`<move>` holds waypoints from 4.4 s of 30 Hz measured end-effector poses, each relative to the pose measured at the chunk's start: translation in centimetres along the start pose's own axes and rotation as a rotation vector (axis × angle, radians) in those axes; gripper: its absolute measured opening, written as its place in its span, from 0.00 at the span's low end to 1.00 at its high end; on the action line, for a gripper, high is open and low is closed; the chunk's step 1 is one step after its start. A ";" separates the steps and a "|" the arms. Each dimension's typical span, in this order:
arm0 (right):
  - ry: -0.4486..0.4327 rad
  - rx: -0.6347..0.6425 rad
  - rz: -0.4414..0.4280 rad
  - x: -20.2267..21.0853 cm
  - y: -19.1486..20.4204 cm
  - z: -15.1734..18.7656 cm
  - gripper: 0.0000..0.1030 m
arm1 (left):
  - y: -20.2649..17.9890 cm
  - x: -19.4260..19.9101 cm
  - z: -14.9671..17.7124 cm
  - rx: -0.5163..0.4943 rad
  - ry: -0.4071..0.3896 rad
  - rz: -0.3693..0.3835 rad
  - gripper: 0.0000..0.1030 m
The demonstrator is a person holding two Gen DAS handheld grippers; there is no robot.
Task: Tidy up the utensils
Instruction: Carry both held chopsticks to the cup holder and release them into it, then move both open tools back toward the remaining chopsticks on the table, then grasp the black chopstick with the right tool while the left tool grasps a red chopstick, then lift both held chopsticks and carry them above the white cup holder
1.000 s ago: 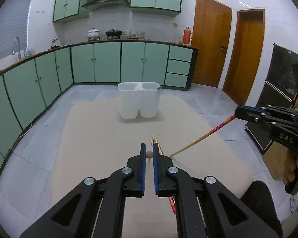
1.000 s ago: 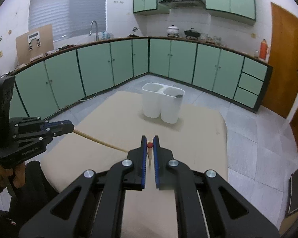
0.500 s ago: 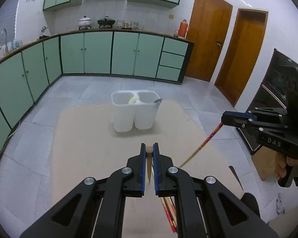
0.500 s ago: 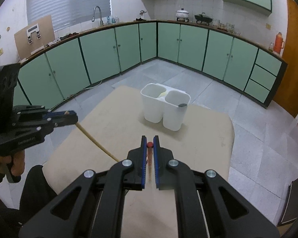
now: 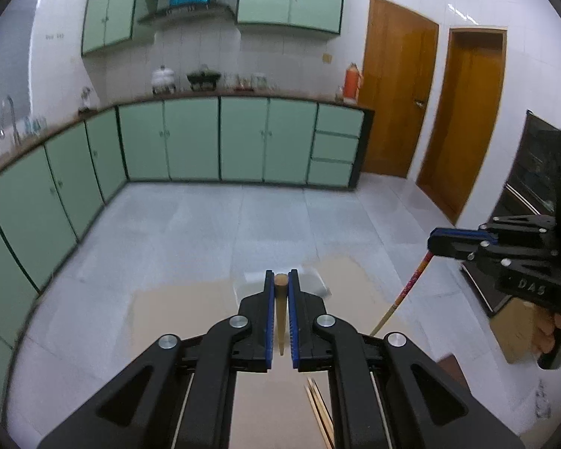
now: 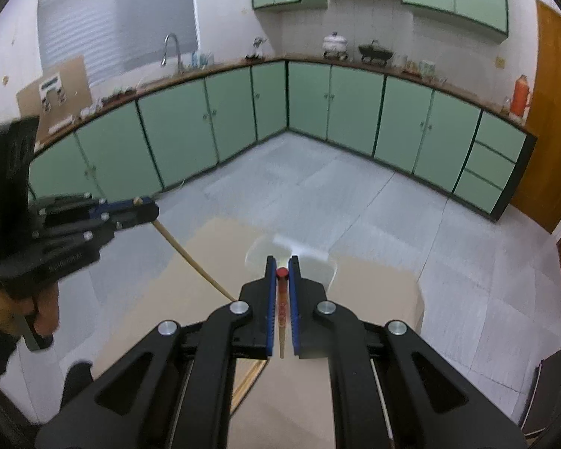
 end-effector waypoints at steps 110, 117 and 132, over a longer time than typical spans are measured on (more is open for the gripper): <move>0.070 -0.072 0.085 -6.4 6.2 38.9 0.10 | -9.8 -4.5 38.9 -0.005 0.217 0.005 0.40; 0.060 -0.059 0.073 -6.1 6.8 38.9 0.10 | -8.0 -4.9 38.2 0.050 0.167 -0.055 0.07; 0.055 -0.059 0.074 -5.7 7.4 39.1 0.07 | -6.8 -4.1 38.6 0.029 0.159 -0.083 0.20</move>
Point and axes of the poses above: each gripper's, at about its wrist camera, not at the fingertips, and x roughly against the way its jaws point, y to its left, z to its underside, the point moved 10 cm from there along -x, roughly the way its jaws point, and after that the axes turned 9 degrees about z, right-handed, at the moved point
